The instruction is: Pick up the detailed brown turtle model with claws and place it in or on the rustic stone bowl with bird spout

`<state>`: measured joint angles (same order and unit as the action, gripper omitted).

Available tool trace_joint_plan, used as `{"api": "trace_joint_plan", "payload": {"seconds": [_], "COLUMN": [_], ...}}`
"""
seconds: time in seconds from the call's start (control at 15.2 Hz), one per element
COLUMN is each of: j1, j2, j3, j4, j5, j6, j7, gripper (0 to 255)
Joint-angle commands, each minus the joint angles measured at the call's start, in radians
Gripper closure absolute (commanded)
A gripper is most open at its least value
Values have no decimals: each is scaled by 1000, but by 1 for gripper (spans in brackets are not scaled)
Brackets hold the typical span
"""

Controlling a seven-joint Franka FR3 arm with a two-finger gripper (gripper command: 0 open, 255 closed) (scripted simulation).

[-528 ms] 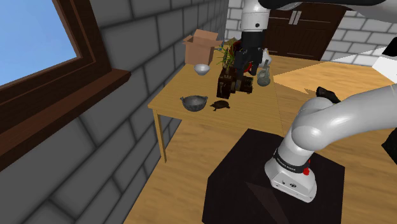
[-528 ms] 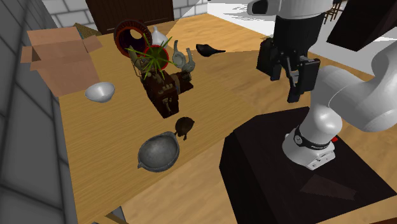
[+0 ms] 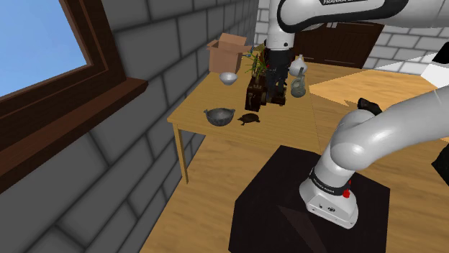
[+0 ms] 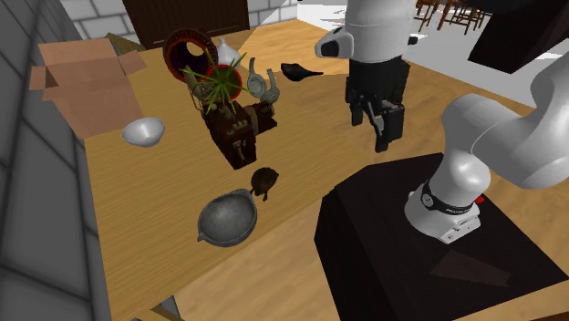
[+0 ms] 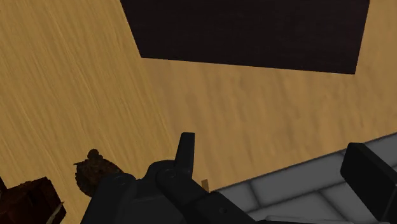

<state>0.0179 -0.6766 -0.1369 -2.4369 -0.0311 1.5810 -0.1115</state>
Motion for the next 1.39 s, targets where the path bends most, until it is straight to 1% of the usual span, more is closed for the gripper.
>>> {"api": "trace_joint_plan", "payload": {"seconds": [0.0,0.33,0.66,0.99,1.32], "j1": [6,23,44,64,67], "j2": [32,171,345,543,751], "j3": [-35,-119,-191,-242,-256], "j4": [-18,-24,6,71,165], "j5": [-36,-107,-146,-145,-109], "j6": [46,185,328,465,583], "j7": [-89,-292,-489,-686,-880], "gripper": [0,0,0,0,0]}}
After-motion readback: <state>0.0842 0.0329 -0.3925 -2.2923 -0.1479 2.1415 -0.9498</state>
